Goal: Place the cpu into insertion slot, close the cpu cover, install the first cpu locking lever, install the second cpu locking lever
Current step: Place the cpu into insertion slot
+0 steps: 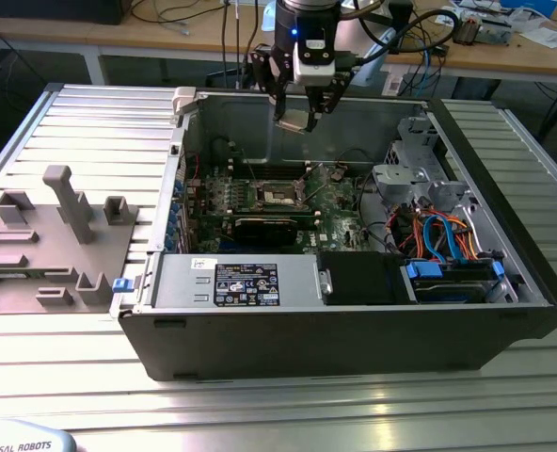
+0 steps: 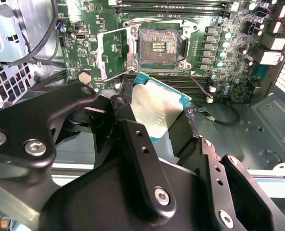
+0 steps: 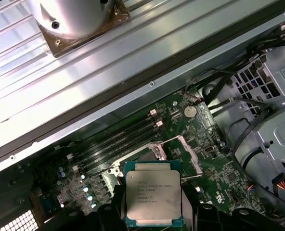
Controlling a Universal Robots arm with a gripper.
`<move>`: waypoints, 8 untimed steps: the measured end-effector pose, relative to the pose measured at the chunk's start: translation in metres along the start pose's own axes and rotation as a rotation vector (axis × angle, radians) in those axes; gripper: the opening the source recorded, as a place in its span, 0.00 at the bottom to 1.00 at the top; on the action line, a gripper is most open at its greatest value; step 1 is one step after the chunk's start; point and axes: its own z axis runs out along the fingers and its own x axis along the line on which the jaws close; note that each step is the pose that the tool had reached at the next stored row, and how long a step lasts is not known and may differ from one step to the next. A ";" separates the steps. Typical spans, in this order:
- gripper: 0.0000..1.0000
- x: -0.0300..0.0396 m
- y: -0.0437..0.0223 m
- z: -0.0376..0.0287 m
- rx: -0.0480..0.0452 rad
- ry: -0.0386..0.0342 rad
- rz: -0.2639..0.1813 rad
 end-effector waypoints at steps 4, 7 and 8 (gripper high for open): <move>0.54 0.0000 0.0000 0.0000 -0.0002 -0.0008 0.009; 0.54 0.0000 0.0000 0.0000 -0.0003 -0.0014 0.016; 0.54 0.0000 0.0000 0.0000 -0.0003 -0.0017 0.019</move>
